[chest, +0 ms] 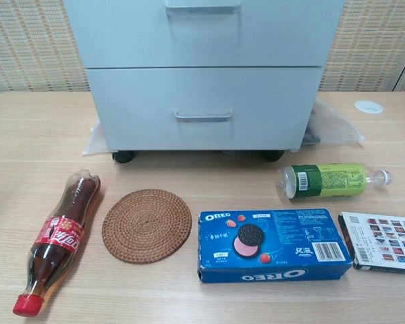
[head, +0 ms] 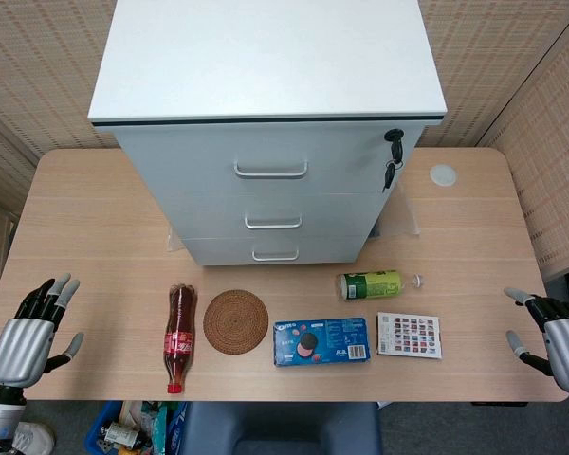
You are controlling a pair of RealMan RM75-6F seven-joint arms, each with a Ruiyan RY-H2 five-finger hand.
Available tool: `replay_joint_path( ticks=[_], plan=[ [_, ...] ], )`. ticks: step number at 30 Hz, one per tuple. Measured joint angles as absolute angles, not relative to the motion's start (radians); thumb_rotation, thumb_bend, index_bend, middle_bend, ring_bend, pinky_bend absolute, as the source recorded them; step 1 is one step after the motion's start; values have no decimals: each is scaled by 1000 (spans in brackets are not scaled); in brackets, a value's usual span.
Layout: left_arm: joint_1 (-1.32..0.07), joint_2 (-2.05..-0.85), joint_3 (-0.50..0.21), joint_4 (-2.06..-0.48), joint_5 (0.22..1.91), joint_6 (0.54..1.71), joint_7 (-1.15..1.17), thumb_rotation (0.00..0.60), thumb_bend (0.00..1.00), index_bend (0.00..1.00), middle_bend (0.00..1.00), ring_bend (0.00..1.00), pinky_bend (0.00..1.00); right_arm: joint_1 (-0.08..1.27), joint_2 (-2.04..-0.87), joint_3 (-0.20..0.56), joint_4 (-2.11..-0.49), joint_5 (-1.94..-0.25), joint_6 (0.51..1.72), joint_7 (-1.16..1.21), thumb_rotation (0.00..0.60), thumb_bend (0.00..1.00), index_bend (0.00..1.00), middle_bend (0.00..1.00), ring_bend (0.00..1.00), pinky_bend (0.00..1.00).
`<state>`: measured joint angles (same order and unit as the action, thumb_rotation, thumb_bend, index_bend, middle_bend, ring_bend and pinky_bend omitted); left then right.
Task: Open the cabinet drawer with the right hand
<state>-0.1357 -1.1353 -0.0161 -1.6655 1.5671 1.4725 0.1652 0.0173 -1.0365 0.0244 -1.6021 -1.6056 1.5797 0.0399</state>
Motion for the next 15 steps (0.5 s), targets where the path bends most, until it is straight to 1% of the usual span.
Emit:
replay_joint_path(
  ticks=[15],
  plan=[
    [-135, -1139, -20, -1661, 1570, 1480, 166, 600, 339, 19, 0, 24, 125, 36, -1037, 24, -1612, -1630, 1564, 33, 600, 292, 231, 369, 332, 386]
  ],
)
